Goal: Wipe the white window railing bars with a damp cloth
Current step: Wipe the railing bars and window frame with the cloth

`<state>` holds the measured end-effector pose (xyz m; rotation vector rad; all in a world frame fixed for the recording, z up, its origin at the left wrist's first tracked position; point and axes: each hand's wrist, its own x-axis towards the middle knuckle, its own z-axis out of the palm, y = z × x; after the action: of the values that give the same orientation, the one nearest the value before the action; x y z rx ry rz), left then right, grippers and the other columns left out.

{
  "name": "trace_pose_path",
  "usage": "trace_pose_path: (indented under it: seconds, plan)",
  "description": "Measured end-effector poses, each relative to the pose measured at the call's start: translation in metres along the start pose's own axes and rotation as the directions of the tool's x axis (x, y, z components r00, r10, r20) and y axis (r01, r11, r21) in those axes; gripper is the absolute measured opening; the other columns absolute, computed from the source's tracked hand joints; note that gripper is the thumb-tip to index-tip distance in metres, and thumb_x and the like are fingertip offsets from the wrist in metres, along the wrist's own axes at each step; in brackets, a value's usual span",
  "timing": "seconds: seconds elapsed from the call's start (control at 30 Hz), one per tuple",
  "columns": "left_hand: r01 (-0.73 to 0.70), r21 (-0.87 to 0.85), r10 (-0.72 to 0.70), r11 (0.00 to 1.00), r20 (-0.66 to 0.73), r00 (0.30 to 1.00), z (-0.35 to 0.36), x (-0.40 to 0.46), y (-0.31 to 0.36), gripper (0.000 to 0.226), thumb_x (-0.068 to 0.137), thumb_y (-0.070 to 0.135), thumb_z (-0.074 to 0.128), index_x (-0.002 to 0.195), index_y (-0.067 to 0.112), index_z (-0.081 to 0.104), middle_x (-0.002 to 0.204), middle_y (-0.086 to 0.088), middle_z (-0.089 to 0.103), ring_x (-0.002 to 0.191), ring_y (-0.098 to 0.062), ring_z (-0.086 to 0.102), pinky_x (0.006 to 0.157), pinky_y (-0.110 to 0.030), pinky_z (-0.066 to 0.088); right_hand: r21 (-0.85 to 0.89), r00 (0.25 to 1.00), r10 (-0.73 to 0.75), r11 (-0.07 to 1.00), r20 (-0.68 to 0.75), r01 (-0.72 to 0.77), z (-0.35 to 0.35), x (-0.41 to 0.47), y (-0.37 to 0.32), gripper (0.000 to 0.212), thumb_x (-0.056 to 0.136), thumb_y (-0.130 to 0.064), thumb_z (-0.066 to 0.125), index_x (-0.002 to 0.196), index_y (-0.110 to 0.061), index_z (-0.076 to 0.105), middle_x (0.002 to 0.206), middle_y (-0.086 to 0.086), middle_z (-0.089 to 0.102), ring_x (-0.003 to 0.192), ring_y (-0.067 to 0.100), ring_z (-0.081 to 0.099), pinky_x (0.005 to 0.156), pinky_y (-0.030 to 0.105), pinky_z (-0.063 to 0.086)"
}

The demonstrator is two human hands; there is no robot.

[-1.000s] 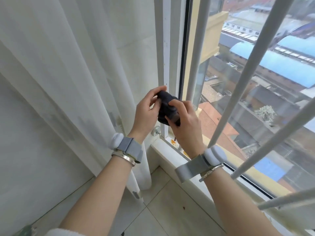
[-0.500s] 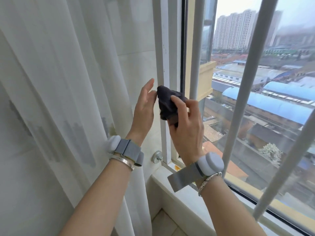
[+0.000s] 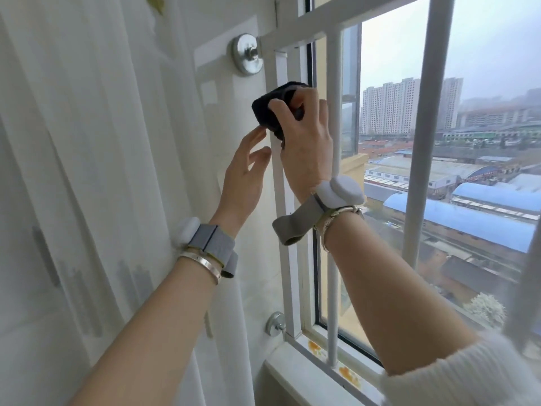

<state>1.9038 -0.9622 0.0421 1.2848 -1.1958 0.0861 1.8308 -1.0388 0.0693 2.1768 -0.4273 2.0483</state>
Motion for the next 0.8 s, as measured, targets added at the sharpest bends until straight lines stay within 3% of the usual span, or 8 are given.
trace_pose_path:
  seconds: [0.1, 0.2, 0.3, 0.43, 0.57, 0.8]
  plan:
    - [0.024, -0.076, -0.025, 0.997, -0.012, 1.000, 0.007, 0.004, 0.001, 0.032, 0.096, 0.021, 0.037, 0.122, 0.038, 0.045, 0.128, 0.013, 0.051, 0.122, -0.010, 0.047, 0.105, -0.043, 0.038, 0.038, 0.994, 0.004, 0.999, 0.105, -0.008, 0.008, -0.001, -0.001, 0.047, 0.071, 0.005, 0.061, 0.115, -0.012, 0.059, 0.123, 0.021, 0.047, 0.110, 0.038, 0.046, 0.055, 0.038, 0.050]
    - [0.060, -0.126, -0.061, 0.990, -0.002, 0.998, 0.006, 0.003, -0.008, 0.037, 0.094, 0.018, 0.036, 0.125, 0.036, 0.044, 0.133, 0.006, 0.049, 0.122, -0.014, 0.048, 0.103, -0.044, 0.040, 0.040, 0.989, 0.011, 0.999, 0.149, -0.018, 0.009, -0.010, 0.001, 0.042, 0.080, -0.008, 0.062, 0.121, -0.013, 0.056, 0.128, 0.021, 0.042, 0.115, 0.038, 0.042, 0.059, 0.037, 0.049]
    - [0.046, 0.040, -0.047, 0.998, 0.036, 0.998, 0.004, -0.002, -0.017, 0.039, 0.098, 0.020, 0.038, 0.135, 0.032, 0.038, 0.136, 0.010, 0.046, 0.117, -0.006, 0.049, 0.101, -0.036, 0.042, -0.011, 0.990, 0.024, 1.000, 0.142, -0.023, 0.008, 0.002, 0.001, 0.037, 0.080, 0.001, 0.059, 0.114, -0.013, 0.058, 0.126, 0.022, 0.042, 0.111, 0.038, 0.042, 0.059, 0.035, 0.048]
    - [-0.040, 0.189, 0.020, 0.981, 0.107, 0.994, 0.006, -0.009, -0.019, 0.040, 0.098, 0.024, 0.039, 0.138, 0.030, 0.034, 0.138, 0.010, 0.044, 0.107, 0.002, 0.049, 0.091, -0.013, 0.040, 0.018, 0.994, 0.032, 0.999, 0.104, -0.034, 0.011, 0.031, 0.001, 0.043, 0.078, 0.004, 0.055, 0.115, -0.017, 0.061, 0.128, 0.022, 0.041, 0.112, 0.039, 0.041, 0.067, 0.031, 0.040]
    - [0.000, 0.096, -0.007, 0.995, 0.068, 0.998, 0.005, -0.012, -0.027, 0.043, 0.099, 0.024, 0.038, 0.140, 0.031, 0.029, 0.136, 0.011, 0.046, 0.116, -0.003, 0.050, 0.099, -0.031, 0.042, 0.042, 0.996, 0.029, 0.999, 0.089, -0.033, 0.014, 0.022, 0.005, 0.043, 0.078, 0.004, 0.057, 0.114, -0.018, 0.063, 0.125, 0.023, 0.045, 0.106, 0.042, 0.045, 0.065, 0.035, 0.041]
    - [0.106, -0.042, -0.104, 0.993, 0.062, 0.993, 0.002, -0.029, -0.035, 0.039, 0.101, 0.027, 0.029, 0.140, 0.029, 0.026, 0.124, 0.005, 0.054, 0.107, -0.008, 0.058, 0.094, -0.030, 0.044, 0.047, 0.990, 0.068, 0.996, 0.127, -0.074, 0.018, -0.047, 0.007, 0.044, 0.077, 0.005, 0.064, 0.117, -0.013, 0.061, 0.120, 0.024, 0.048, 0.100, 0.040, 0.053, 0.065, 0.037, 0.052]
